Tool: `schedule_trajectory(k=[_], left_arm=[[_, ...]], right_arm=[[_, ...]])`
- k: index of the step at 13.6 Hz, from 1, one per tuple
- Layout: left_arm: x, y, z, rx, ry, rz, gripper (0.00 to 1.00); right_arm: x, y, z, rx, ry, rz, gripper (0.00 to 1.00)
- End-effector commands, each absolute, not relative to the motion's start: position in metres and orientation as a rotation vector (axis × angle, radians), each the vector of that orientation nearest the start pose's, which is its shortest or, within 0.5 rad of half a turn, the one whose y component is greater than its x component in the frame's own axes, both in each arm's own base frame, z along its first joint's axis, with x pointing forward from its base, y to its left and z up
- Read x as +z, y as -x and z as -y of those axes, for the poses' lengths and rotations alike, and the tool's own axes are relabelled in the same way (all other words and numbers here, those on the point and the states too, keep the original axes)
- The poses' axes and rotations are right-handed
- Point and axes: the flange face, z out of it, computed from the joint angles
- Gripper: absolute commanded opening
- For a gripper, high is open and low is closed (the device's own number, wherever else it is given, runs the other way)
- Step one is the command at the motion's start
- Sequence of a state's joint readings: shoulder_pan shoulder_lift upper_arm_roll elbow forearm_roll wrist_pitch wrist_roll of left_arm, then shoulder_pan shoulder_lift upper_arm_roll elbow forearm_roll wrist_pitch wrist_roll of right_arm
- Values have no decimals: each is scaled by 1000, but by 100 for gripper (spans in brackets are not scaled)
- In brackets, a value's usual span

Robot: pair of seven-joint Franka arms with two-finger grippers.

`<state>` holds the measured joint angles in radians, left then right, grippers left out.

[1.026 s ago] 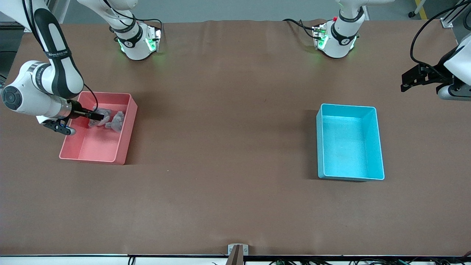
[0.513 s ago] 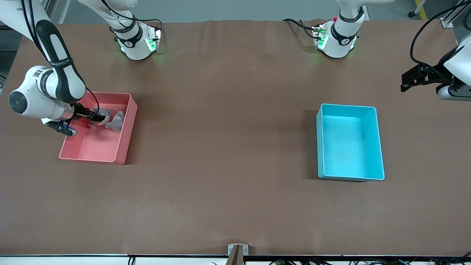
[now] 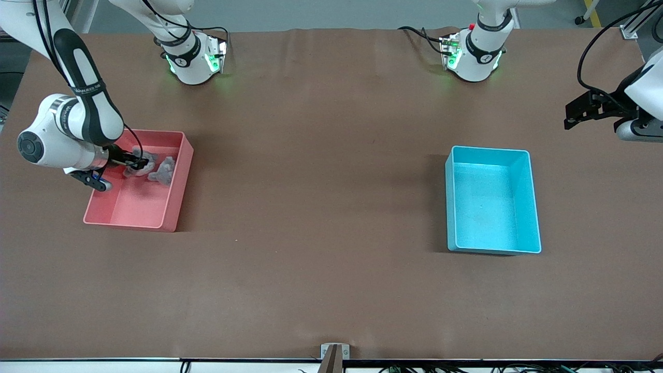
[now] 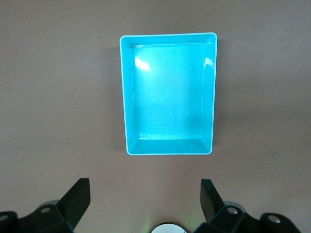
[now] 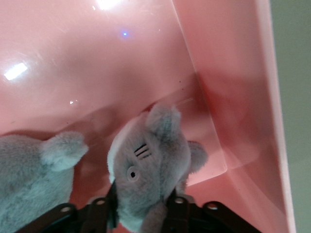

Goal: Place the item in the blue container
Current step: 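Grasp the grey plush with the right gripper and lift it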

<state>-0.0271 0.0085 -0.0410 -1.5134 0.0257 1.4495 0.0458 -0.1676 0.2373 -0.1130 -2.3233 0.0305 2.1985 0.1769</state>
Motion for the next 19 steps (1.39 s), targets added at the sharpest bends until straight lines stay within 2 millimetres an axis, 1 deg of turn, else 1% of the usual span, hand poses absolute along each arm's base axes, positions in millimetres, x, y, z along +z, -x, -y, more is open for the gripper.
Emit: schedule_trajectory(k=[1,2,4,5,6,7,8,9,10,11,12,13,15,16,18,19], left_arm=[[640,-545,31,122,3107,-175,100],[640,-545,32,122,3107,-177,100],[640,-545,32,121,3107,-172,100],[640,-545,31,124,3107,-175,100],[640,-545,31,124,3107,-177,100],[640,-545,31,124,3107,-177,100],[640,-545,28,124,3108,-170,100],[639,-546,23,127,3109,-158,100],[638,-546,22,132,3115,-147,100],[635,-547,20,141,3117,-148,100],[633,-548,21,146,3115,-147,100],[632,-549,21,149,3115,-150,100],[634,-549,21,141,3114,-147,100],[634,-549,20,144,3114,-147,100],[632,-551,20,144,3112,-147,100],[630,-552,20,148,3112,-147,100]], right_arm=[[223,-462,135,552,2976,-770,6],[226,-464,136,554,2974,-769,5],[241,-476,138,583,2964,-770,3],[253,-484,139,593,2955,-771,2],[271,-496,138,609,2949,-763,1],[289,-507,139,630,2944,-772,1],[313,-521,136,637,2943,-794,1],[346,-540,123,628,2958,-813,0],[378,-554,115,622,2970,-830,0],[406,-563,110,620,2973,-841,0],[424,-570,98,605,2981,-851,0],[432,-575,78,594,2989,-872,0],[436,-580,22,593,2963,-996,0],[439,-581,-17,604,2905,-1065,0],[445,-580,-84,632,2778,-1221,0],[450,-579,-117,622,2748,-1254,0]])
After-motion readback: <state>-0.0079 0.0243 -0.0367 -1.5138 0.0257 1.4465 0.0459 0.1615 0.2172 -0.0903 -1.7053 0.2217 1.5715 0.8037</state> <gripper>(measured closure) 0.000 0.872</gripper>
